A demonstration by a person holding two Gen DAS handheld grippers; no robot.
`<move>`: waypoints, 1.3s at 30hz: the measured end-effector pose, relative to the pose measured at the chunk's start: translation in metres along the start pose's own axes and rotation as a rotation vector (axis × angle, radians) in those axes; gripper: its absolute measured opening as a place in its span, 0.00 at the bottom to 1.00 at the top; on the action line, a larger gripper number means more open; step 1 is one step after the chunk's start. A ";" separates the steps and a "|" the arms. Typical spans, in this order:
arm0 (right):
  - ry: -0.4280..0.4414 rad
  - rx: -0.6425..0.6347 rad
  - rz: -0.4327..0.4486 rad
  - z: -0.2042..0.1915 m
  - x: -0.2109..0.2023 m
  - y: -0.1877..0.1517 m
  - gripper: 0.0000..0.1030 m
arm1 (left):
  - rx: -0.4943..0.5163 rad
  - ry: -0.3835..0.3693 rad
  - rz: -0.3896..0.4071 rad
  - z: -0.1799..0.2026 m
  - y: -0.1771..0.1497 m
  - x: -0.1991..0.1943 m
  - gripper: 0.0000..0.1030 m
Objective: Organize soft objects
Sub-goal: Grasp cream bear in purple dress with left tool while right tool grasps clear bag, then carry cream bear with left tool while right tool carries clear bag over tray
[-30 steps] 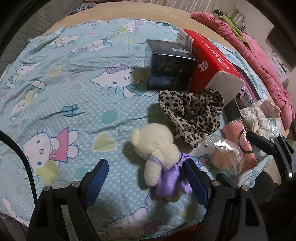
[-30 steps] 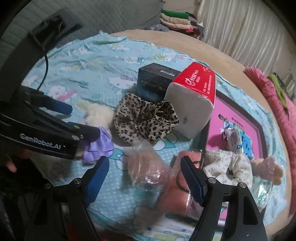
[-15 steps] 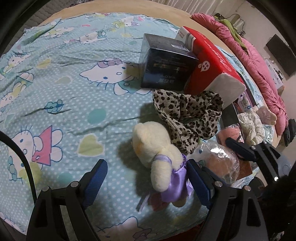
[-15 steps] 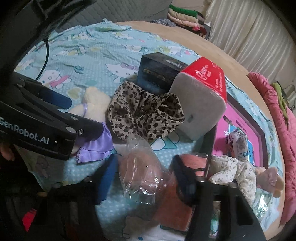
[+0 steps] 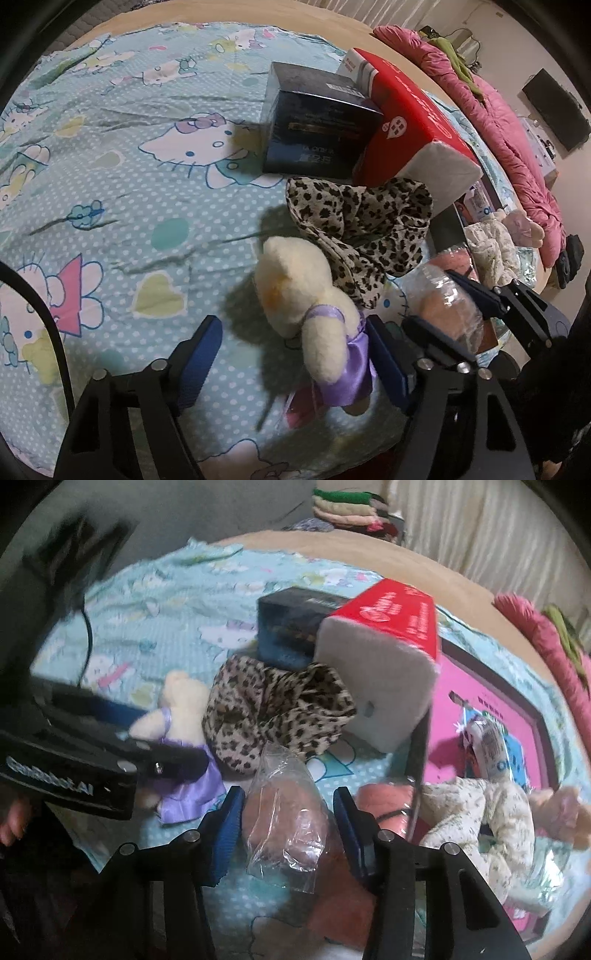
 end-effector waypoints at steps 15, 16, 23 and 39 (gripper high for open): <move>0.089 0.094 0.091 0.011 -0.027 0.002 0.50 | -0.022 -0.102 0.000 0.006 -0.005 0.002 0.40; 0.093 0.098 0.097 0.012 -0.028 0.001 0.50 | -0.016 -0.090 0.005 0.007 -0.006 -0.001 0.40; 0.123 0.128 0.121 0.016 -0.034 0.002 0.50 | 0.009 -0.017 0.023 0.006 -0.017 -0.023 0.40; 0.177 0.159 0.171 0.016 -0.051 0.000 0.50 | 0.080 0.096 0.108 0.021 -0.019 -0.068 0.40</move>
Point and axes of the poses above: each gripper's, at about its wrist camera, not at the fingertips, and x roughly the way its jaws point, z to its right, y to its top, the point moved 1 cm from there along x, roughly the way its jaws point, and after that the axes turned 4 degrees about x, right-handed, at the moved point
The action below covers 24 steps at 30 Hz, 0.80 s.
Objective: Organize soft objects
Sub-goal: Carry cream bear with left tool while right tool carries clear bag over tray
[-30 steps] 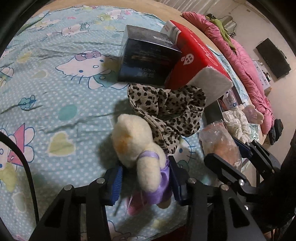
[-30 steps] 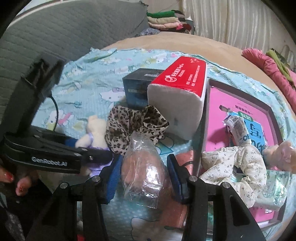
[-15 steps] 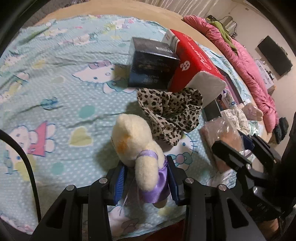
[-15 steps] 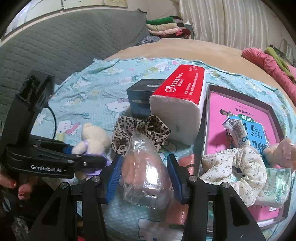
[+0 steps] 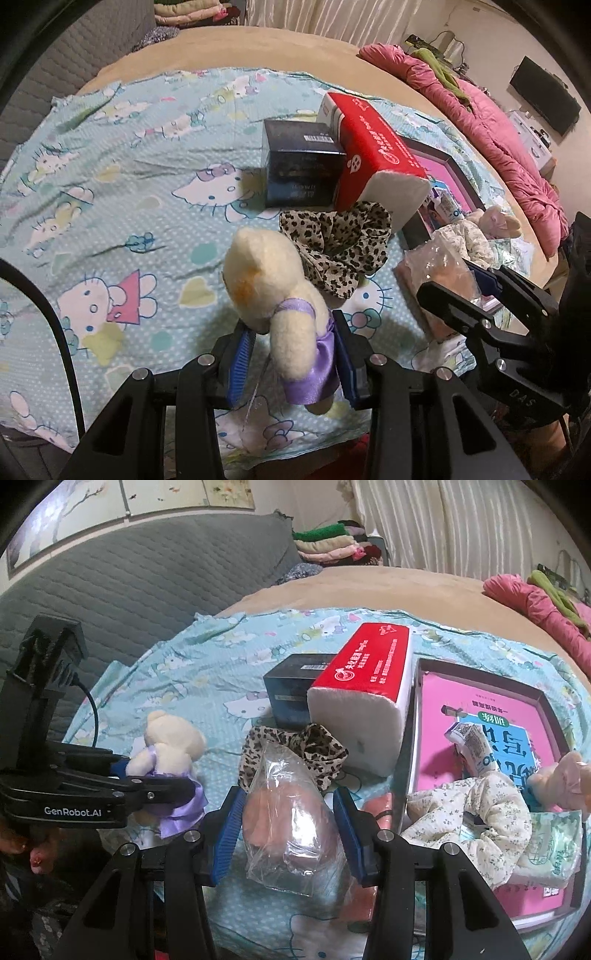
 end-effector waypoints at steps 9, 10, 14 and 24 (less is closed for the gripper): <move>0.025 0.014 0.028 0.000 -0.009 0.002 0.50 | 0.030 0.035 0.021 0.007 0.001 -0.013 0.40; 0.028 0.018 0.032 0.000 -0.010 0.002 0.50 | 0.032 0.039 0.023 0.008 0.001 -0.014 0.40; 0.038 0.029 0.049 0.002 -0.015 0.004 0.50 | 0.045 0.052 0.033 0.013 0.002 -0.019 0.40; 0.056 0.060 0.104 0.006 -0.032 0.007 0.50 | 0.074 0.074 0.068 0.024 0.006 -0.034 0.40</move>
Point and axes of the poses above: each gripper's, at about its wrist camera, not at the fingertips, and x roughly the way its jaws point, z to its right, y to its top, the point moved 1 cm from there along x, roughly the way its jaws point, and after that the axes turned 4 degrees about x, right-handed, at the moved point
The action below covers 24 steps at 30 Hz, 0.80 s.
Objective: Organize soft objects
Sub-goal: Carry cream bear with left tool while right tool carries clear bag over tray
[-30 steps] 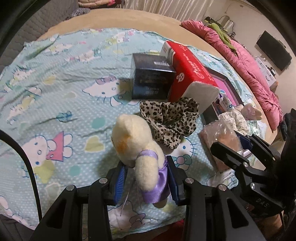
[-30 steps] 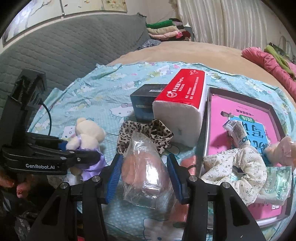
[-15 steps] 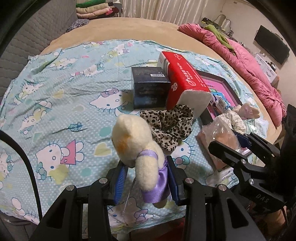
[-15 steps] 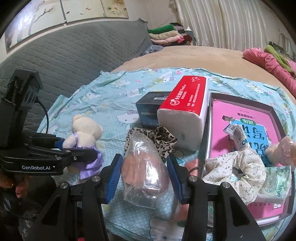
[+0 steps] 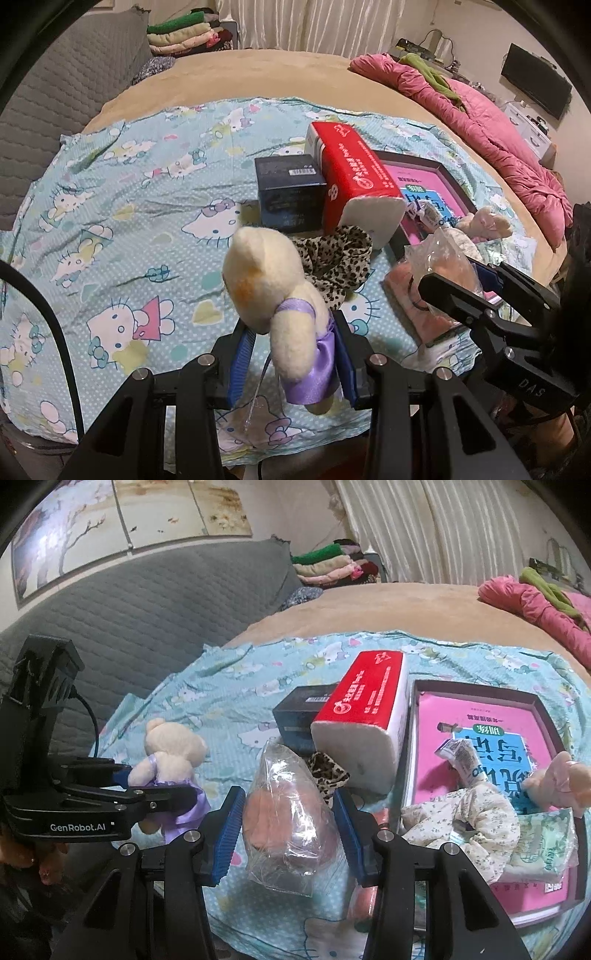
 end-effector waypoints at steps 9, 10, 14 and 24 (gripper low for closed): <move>0.003 0.031 0.072 0.004 -0.020 0.007 0.50 | 0.037 0.001 0.033 0.019 0.008 -0.013 0.40; 0.001 0.042 0.084 0.007 -0.024 0.008 0.50 | 0.040 -0.003 0.037 0.022 0.009 -0.014 0.40; -0.022 0.082 0.132 0.018 -0.038 0.012 0.50 | 0.059 -0.008 0.043 0.033 0.014 -0.016 0.40; -0.090 0.188 0.238 0.055 -0.077 0.018 0.49 | 0.116 -0.035 0.072 0.066 0.031 -0.022 0.40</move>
Point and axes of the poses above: each gripper's, at about its wrist camera, not at the fingertips, and x roughly the way its jaws point, z to its right, y to its top, the point moved 1 cm from there along x, roughly the way its jaws point, and after that the axes turned 4 degrees about x, right-handed, at the moved point
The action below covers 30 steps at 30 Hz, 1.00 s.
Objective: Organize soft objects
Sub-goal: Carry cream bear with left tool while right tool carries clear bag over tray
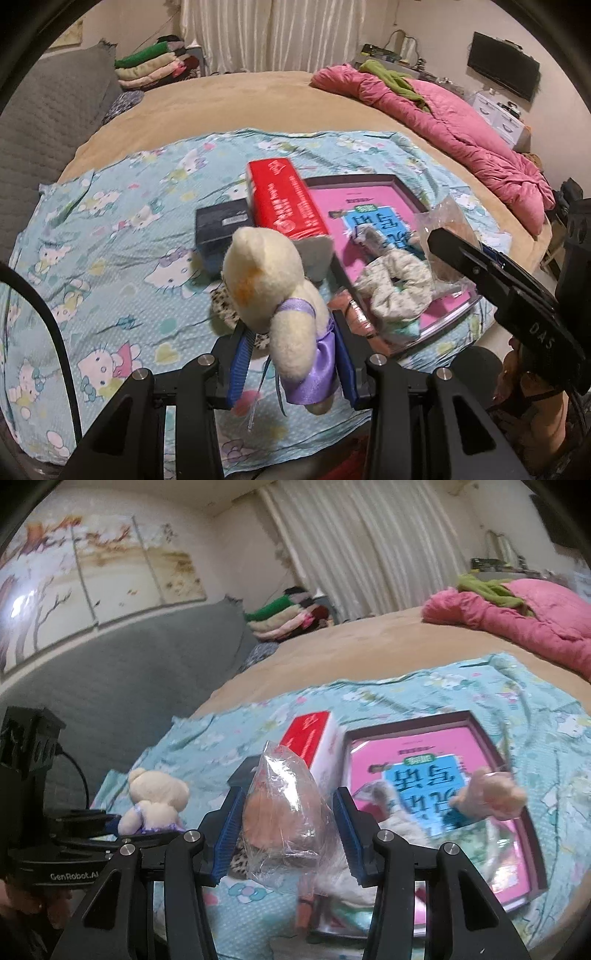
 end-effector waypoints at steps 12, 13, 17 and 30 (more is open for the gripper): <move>-0.111 0.100 0.113 0.040 -0.033 0.014 0.49 | 0.073 -0.043 0.045 0.041 0.031 -0.001 0.40; -0.120 0.110 0.124 0.043 -0.036 0.015 0.49 | 0.079 -0.049 0.048 0.045 0.033 -0.001 0.40; -0.153 0.147 0.163 0.058 -0.049 0.019 0.49 | 0.095 -0.060 0.060 0.055 0.041 -0.001 0.40; -0.235 0.213 0.224 0.087 -0.070 0.020 0.49 | 0.106 -0.098 0.066 0.076 0.062 0.016 0.40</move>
Point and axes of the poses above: each gripper's, at about its wrist camera, not at the fingertips, and x roughly the way its jaws point, z to its right, y to its top, the point moved 1 cm from there along x, roughly the way its jaws point, and after that the axes turned 4 degrees about x, right-handed, at the moved point
